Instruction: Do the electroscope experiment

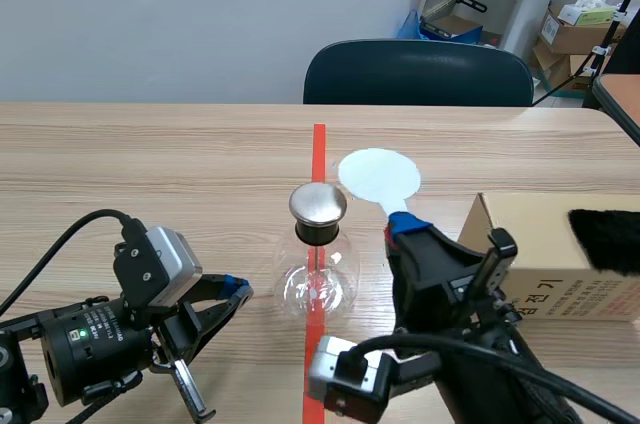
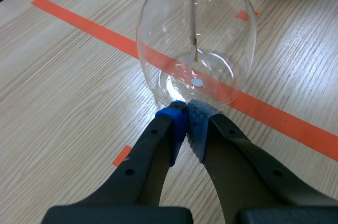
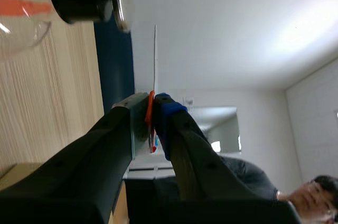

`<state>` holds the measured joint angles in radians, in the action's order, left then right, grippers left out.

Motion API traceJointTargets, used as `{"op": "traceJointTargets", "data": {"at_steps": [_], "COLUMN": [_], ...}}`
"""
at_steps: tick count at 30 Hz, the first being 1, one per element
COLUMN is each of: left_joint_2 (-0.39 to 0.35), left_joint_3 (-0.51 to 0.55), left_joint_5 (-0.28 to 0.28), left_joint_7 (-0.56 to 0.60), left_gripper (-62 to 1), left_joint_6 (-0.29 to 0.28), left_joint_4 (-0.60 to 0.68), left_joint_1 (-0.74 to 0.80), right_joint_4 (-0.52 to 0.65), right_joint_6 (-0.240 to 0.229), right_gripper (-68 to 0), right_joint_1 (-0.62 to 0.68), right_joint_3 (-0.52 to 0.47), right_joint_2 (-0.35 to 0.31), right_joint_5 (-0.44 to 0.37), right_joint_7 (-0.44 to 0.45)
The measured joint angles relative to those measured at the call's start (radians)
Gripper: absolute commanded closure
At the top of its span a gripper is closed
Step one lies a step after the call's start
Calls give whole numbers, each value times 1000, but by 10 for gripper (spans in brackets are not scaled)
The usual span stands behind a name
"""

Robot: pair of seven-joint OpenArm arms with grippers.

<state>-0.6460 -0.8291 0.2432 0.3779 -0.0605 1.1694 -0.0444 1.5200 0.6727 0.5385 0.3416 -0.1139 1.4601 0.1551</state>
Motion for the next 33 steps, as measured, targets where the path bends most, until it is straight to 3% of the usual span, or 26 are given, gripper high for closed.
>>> {"op": "traceJointTargets", "data": {"at_steps": [8,17,23,33], "left_joint_2": [0,0,0,0], "left_joint_3": [0,0,0,0], "left_joint_5": [0,0,0,0], "left_joint_7": [0,0,0,0], "left_gripper": [-12,-12,-12,-12], "left_joint_6": [0,0,0,0], "left_joint_4": [0,0,0,0], "left_joint_1": [0,0,0,0], "right_joint_4": [0,0,0,0], "right_joint_6": [0,0,0,0], "right_gripper": [-18,-18,-18,-18], "right_joint_1": [0,0,0,0], "right_joint_3": [0,0,0,0], "right_joint_2": [0,0,0,0], "right_joint_5": [0,0,0,0], "right_joint_7": [-241,-403,-397,-126]}}
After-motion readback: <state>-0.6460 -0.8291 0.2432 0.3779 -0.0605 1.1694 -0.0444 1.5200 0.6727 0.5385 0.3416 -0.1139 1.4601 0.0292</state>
